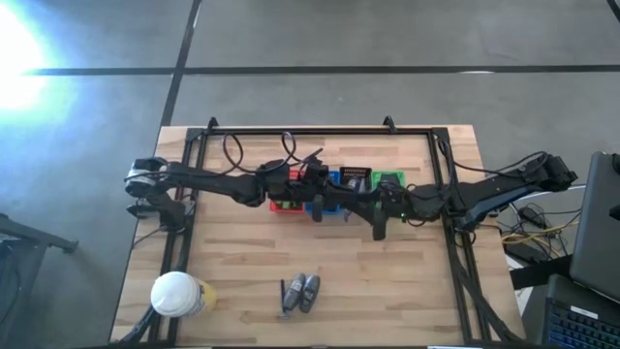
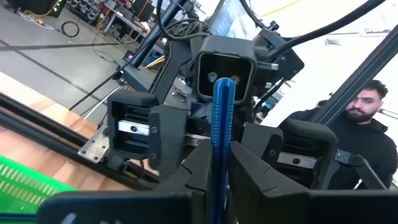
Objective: Pick & Place Travel size toiletries
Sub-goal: Put the blue razor into the green bin
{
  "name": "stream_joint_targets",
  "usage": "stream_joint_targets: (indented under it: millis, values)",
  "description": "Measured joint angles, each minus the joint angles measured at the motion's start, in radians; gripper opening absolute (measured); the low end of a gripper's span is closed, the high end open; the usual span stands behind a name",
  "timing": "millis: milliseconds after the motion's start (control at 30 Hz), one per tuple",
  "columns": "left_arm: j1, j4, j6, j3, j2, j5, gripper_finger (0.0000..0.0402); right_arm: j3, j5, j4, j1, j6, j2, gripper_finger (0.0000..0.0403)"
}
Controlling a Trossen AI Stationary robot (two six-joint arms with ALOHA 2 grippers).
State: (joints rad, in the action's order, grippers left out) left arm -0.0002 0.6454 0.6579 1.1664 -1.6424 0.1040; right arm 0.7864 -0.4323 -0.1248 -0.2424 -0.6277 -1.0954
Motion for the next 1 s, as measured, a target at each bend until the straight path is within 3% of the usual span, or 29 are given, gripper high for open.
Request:
stream_joint_targets:
  millis: [267,567,700,867,1000]
  values:
    - [0.000,-0.079,0.051,-0.001,0.001,-0.002,0.0084,-0.001,0.004,0.077,0.000,-0.037,0.000,0.0028]
    - [0.001,-0.301,0.098,-0.001,0.018,0.020,0.0192,-0.002,-0.049,0.238,0.002,-0.202,0.003,0.0029]
    - [0.006,-0.450,0.046,-0.002,0.055,0.019,0.0227,-0.001,-0.078,0.473,0.032,-0.412,0.028,0.0029]
    - [0.007,-0.613,-0.009,-0.002,0.111,0.013,0.0244,-0.005,0.018,0.879,0.143,-0.628,0.042,0.0030]
    - [0.007,-0.680,-0.050,-0.003,0.150,0.011,0.0245,-0.020,0.082,0.950,0.237,-0.586,0.040,0.0031]
